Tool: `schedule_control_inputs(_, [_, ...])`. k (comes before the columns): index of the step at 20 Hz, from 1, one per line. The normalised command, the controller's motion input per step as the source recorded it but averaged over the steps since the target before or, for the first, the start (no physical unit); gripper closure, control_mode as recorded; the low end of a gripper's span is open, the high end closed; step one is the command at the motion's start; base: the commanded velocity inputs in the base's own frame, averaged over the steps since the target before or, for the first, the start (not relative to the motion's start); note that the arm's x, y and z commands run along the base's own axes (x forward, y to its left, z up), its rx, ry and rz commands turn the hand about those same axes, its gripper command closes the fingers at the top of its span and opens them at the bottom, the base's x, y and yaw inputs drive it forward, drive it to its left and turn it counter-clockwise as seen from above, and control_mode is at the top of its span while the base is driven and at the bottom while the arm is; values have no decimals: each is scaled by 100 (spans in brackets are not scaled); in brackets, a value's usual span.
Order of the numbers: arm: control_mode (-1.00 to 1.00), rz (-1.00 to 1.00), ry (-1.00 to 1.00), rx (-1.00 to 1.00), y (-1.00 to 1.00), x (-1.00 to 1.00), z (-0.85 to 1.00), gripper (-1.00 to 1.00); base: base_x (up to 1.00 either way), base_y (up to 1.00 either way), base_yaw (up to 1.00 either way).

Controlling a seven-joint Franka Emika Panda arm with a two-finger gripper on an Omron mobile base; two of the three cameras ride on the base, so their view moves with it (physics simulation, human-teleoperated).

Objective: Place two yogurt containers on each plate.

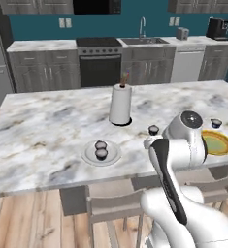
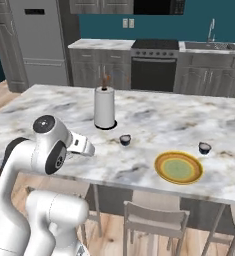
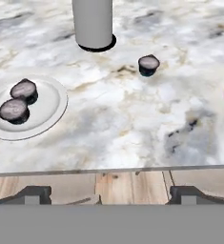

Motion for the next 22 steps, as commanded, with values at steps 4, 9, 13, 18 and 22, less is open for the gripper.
schedule_control_inputs(4, [100,0,0,0,0,0,0,-100,-6,-100,-4])
schedule_control_inputs(9, [100,0,0,0,0,0,0,-100,-4,-100,-6])
schedule_control_inputs(13, [100,0,0,0,0,0,0,-100,7,-82,-3])
schedule_control_inputs(18, [100,0,0,0,0,0,0,-100,90,24,0])
schedule_control_inputs(22, [100,0,0,0,0,0,0,-100,61,100,0])
